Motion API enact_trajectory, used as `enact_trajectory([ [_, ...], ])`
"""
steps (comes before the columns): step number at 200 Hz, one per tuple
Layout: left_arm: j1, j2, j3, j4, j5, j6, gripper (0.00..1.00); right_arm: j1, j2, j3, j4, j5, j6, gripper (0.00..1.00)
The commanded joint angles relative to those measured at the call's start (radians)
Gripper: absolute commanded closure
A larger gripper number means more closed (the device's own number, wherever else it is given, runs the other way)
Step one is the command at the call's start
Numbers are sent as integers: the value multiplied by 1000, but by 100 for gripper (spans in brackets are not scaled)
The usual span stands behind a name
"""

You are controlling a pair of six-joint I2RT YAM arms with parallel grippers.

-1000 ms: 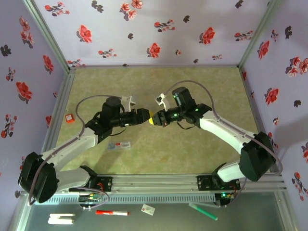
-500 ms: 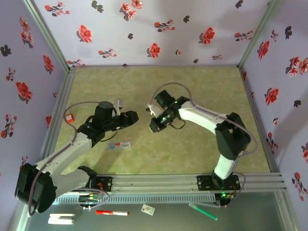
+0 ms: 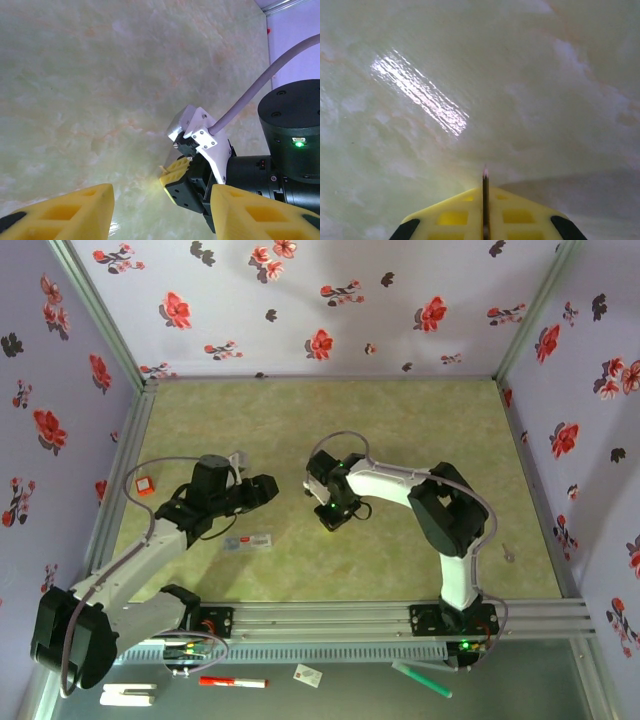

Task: Unlock with the key

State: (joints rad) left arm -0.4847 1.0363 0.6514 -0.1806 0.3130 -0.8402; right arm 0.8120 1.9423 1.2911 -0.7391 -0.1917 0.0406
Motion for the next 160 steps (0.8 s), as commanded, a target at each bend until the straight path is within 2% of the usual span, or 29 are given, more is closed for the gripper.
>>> enact_trajectory([
  [1,11,-15,-18,-25,-18,29,45,8,22,17,-22,26,-30,87],
  [100,11,-13,-27,-20,-17,27,43,1,-34,-69,12,15,22,77],
  [160,12,-10,-29,-17,-17,26,42,-20,-94,-132,39,10,57,75],
])
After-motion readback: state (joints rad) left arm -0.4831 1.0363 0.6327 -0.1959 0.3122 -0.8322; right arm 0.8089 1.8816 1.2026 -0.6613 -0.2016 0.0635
